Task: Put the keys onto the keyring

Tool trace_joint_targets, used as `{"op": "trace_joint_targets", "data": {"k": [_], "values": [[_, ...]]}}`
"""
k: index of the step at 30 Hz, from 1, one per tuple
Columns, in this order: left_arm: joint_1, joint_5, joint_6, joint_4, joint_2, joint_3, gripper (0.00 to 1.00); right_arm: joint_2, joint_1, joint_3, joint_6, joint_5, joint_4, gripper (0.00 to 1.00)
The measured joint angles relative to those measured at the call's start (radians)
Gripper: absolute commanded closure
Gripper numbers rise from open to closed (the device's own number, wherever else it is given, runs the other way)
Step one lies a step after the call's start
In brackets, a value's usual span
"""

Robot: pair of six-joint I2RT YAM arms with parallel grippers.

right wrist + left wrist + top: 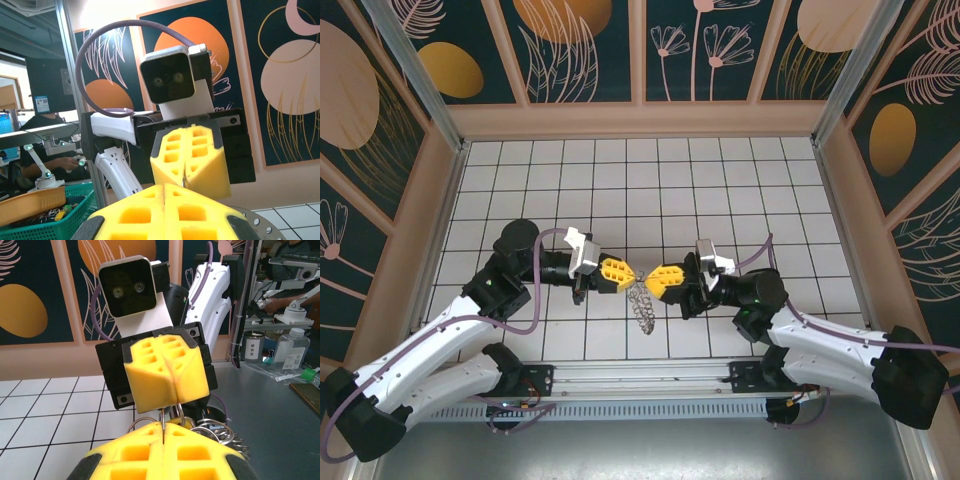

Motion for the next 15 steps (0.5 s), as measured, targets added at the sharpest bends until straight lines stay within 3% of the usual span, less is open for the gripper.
{"op": "trace_joint_targets", "data": {"k": [15], "values": [[0.000, 0.000, 0.000, -0.002, 0.000, 0.000, 1.00, -0.014, -0.001, 0.002, -0.004, 0.025, -0.016, 1.00]]}}
